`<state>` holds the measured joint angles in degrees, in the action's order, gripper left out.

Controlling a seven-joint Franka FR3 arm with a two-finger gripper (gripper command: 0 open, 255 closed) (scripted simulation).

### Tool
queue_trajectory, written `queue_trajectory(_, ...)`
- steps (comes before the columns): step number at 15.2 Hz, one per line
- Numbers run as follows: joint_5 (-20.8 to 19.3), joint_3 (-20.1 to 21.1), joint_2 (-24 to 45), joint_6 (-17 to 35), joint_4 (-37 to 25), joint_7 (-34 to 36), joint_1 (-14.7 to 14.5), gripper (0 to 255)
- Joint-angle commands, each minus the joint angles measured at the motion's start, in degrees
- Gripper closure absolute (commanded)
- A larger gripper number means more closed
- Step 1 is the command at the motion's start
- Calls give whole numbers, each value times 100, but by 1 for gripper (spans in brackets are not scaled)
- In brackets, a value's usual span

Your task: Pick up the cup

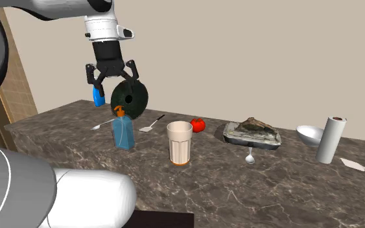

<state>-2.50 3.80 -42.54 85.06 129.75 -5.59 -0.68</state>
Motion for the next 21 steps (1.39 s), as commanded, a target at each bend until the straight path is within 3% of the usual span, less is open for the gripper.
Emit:
queue_trajectory(1, 0, 0, 0, 0, 0, 0, 0, 0)
queue_trajectory(11, -528, -557, 994, 1836, 657, -493, 303, 0)
queue_trajectory(21, -874, -1089, 2642, 3564, 516, -906, 592, 0)
